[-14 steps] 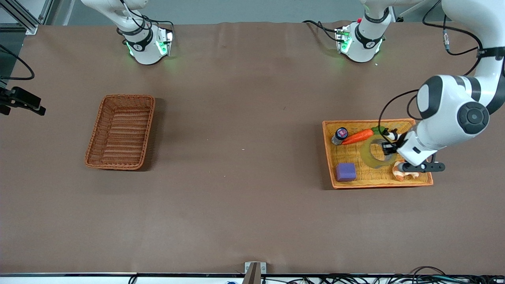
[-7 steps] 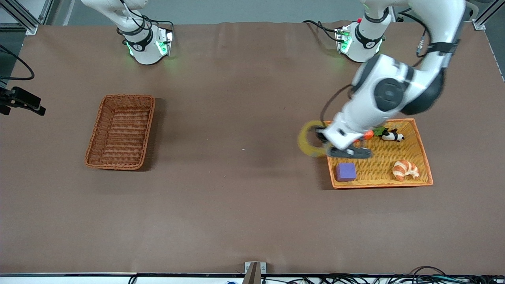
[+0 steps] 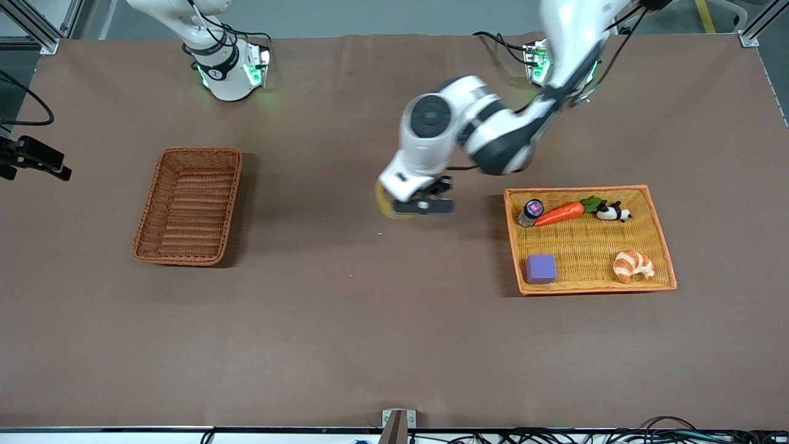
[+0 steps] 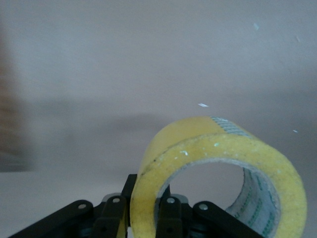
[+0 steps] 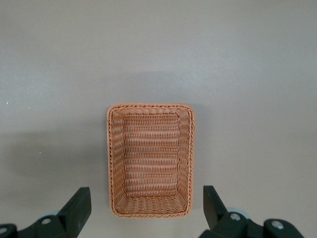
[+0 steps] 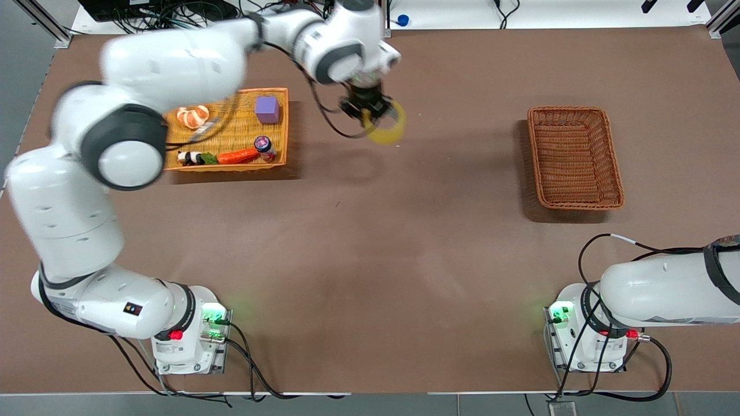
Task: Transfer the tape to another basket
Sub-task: 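Lift the tape roll with the left gripper and carry it toward the basket, then set the tape roll on the table with the left gripper and release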
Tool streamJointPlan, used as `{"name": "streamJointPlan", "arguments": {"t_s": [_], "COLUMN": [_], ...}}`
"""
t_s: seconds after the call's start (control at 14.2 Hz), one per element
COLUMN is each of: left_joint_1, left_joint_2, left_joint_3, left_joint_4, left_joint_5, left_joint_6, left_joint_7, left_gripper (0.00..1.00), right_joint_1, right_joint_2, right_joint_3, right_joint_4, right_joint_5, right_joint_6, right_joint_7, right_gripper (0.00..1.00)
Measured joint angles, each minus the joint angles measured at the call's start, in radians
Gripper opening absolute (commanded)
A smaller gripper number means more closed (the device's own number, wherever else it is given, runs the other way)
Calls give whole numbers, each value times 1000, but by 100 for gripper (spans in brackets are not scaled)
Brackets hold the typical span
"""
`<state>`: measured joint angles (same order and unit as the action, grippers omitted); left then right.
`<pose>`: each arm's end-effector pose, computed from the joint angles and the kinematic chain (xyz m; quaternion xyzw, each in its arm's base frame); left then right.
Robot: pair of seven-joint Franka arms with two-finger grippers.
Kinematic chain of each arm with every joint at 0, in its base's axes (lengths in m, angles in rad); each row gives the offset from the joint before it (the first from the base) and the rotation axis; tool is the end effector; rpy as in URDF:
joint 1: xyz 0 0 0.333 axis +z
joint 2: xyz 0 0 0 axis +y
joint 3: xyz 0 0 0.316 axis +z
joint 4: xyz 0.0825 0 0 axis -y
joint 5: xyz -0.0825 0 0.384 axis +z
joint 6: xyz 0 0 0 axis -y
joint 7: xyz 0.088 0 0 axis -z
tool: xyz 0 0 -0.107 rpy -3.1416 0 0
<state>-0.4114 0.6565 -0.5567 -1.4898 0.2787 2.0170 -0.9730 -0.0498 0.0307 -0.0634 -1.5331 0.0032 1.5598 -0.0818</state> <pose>0.4644 -0.5268 0.3266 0.9990 -0.0149 -0.0408 0.0120 0.5596 -0.0627 0.6242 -0.9999 0.0157 0.0019 0.0008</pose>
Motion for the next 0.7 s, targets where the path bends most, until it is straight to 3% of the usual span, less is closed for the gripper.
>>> {"name": "streamJointPlan", "arguments": {"t_s": [0.28,0.49,0.63,0.7], "left_joint_1": [-160,-305,-331,-329], "left_joint_2": [205,280,317,335], "left_joint_3": [31,192,227,230], "left_joint_4": [205,299,314,316], "left_joint_5": [16,16,16,16], "left_joint_6": [19,95,168,191], "left_joint_7": [-41,-42,-42,-42], "left_gripper": [4,9,23,38], "right_joint_1": [0,0,0,0], "right_joint_2": [0,0,0,0], "right_joint_3": [-1,0,0,0], "right_joint_4": [0,0,0,0], "right_joint_5": [0,0,0,0], "right_joint_6": [4,8,9,9], "right_joint_7": [0,0,0,0], "right_gripper": [100,100,100,100]}}
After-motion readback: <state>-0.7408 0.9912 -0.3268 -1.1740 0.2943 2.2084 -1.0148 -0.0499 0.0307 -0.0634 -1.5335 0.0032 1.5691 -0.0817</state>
